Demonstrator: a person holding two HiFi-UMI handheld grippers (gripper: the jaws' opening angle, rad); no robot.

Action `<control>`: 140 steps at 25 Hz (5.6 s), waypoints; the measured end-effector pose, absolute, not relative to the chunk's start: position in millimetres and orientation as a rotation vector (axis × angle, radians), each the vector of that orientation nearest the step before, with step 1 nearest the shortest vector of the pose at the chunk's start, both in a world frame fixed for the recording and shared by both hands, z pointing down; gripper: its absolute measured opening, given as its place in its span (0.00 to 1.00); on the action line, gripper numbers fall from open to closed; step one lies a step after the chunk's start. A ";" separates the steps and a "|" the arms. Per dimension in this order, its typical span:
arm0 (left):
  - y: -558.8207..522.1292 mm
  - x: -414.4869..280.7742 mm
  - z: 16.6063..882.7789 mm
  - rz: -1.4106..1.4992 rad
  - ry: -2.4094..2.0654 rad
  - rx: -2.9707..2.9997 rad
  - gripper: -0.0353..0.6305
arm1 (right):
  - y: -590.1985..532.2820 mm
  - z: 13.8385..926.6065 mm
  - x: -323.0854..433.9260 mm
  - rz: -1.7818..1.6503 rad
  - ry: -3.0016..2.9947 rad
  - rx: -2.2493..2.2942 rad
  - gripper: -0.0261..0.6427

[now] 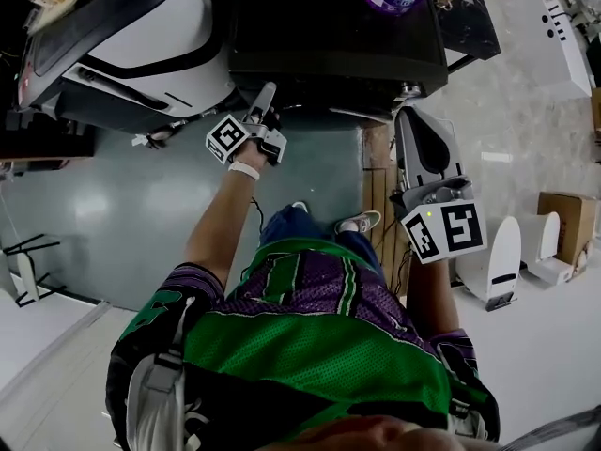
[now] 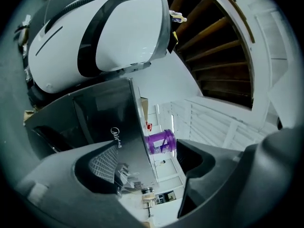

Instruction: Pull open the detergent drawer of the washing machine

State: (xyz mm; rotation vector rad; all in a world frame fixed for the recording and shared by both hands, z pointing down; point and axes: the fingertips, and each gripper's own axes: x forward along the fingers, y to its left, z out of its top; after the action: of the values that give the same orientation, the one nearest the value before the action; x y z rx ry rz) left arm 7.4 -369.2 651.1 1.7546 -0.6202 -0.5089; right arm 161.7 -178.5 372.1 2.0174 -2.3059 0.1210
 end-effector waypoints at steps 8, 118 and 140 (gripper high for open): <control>-388.4 15.1 687.3 -0.548 -0.592 1.673 0.63 | -177.5 383.6 165.8 0.147 -2.271 2.027 0.04; -270.5 -38.9 712.9 -0.627 -0.620 1.516 0.67 | -147.8 370.9 148.8 0.198 -2.444 1.821 0.04; -305.4 -20.9 722.0 -0.645 -0.724 1.450 0.75 | -129.7 386.8 173.5 0.246 -2.371 1.874 0.04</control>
State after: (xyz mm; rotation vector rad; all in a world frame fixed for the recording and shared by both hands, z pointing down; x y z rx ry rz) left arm -20.9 -305.4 722.0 1.4502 -0.7238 -0.6455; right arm 173.5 -129.7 386.8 1.8737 -2.3713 0.2460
